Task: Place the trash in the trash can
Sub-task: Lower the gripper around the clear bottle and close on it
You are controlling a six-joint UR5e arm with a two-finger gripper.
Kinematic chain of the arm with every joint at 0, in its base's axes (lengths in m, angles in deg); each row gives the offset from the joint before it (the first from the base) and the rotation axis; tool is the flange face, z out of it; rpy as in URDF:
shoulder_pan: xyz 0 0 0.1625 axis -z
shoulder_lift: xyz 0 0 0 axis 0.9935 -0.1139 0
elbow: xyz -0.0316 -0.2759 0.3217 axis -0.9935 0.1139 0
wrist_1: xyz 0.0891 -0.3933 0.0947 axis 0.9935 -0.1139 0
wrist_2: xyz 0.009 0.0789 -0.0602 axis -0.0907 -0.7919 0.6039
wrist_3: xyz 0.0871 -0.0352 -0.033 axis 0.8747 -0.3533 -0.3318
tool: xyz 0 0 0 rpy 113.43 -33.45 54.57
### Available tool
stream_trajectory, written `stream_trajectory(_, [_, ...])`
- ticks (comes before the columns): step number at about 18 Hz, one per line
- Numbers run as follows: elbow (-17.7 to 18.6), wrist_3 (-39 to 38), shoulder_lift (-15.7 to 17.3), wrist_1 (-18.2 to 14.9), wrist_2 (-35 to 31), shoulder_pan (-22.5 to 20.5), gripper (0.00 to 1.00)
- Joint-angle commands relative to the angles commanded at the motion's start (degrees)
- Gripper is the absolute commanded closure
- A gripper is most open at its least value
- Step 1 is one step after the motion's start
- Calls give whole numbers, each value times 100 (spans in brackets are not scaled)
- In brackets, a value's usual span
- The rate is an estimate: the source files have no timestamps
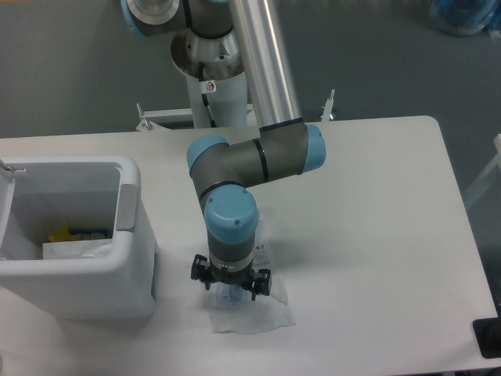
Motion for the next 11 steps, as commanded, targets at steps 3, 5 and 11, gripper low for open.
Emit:
stream_trajectory(3, [9, 9, -35, 0, -9, 0, 0])
stream_trajectory(5, [0, 0, -35, 0, -9, 0, 4])
stream_trajectory(11, [-9, -17, -26, 0, -18, 0, 29])
